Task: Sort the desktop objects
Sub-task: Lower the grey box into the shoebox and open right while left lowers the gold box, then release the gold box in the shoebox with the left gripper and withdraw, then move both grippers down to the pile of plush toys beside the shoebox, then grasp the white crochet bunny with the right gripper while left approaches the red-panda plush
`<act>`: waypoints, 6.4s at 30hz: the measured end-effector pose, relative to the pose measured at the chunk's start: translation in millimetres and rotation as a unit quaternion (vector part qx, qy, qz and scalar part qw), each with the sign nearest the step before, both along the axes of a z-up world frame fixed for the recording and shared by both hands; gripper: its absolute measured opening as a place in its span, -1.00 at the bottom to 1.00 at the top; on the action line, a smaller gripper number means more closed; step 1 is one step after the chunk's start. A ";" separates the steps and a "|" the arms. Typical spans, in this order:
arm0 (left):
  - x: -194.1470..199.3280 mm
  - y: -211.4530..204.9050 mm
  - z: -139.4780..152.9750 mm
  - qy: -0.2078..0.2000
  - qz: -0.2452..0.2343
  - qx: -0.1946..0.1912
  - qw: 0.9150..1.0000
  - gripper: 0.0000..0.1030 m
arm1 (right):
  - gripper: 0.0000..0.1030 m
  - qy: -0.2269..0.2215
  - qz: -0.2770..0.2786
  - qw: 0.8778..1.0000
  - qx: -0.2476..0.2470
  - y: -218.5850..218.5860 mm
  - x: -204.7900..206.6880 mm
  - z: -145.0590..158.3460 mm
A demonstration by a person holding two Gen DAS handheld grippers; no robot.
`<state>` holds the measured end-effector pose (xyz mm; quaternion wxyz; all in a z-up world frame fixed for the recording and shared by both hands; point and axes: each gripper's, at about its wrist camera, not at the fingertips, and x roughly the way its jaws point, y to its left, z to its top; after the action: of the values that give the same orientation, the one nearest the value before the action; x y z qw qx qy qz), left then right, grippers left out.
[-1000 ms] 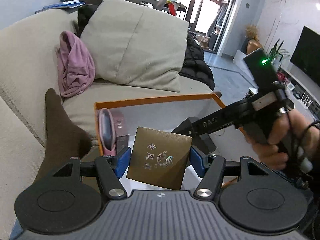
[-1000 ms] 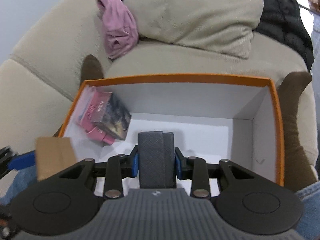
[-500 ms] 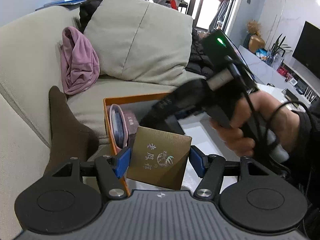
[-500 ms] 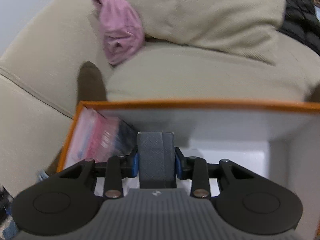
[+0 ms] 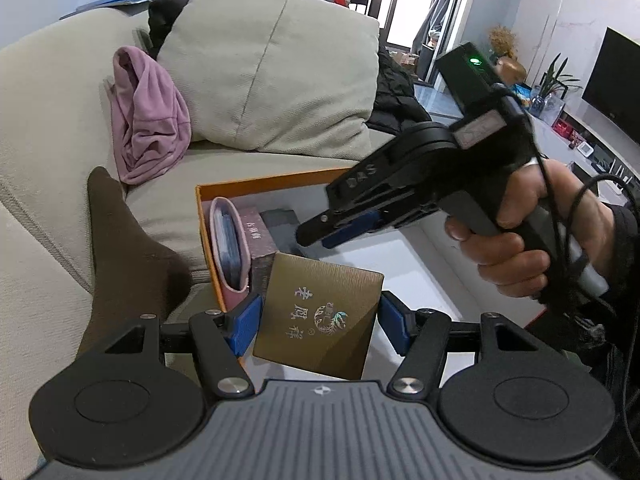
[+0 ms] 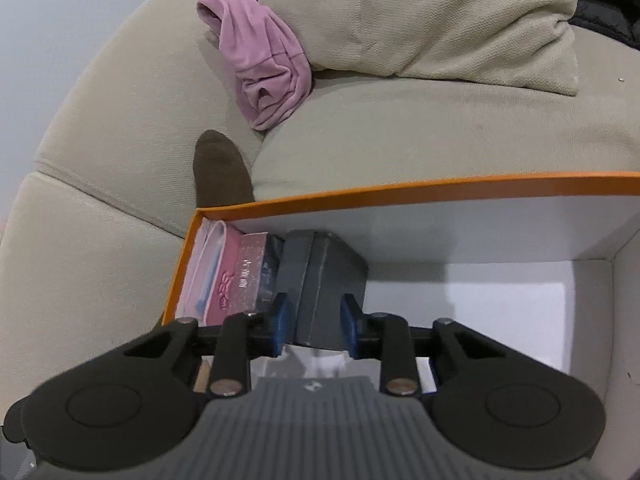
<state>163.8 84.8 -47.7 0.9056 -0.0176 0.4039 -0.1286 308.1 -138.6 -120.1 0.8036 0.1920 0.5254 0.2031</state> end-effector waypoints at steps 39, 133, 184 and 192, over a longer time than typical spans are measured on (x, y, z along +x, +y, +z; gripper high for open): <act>-5.3 -18.7 -4.3 0.004 -0.022 0.034 0.999 0.46 | 0.01 0.016 0.046 0.998 0.033 -49.1 -41.4 18.2; -121.1 -3.4 -60.7 0.179 0.039 0.124 0.975 -0.40 | 0.11 -0.083 0.200 0.969 -0.114 48.7 -239.6 -13.7; -124.5 -2.7 -32.7 0.115 -0.001 0.142 0.983 0.06 | 0.21 -0.108 0.123 0.985 -0.061 8.5 -234.8 48.7; -75.2 -16.2 -50.5 0.150 -0.045 0.204 0.966 0.14 | 0.22 -0.106 0.112 0.987 -0.055 -5.0 -238.5 48.2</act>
<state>88.6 68.6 -98.2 0.8124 0.1668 0.5530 -0.0803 69.6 -143.6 -71.9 0.8360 0.0647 0.4662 0.2821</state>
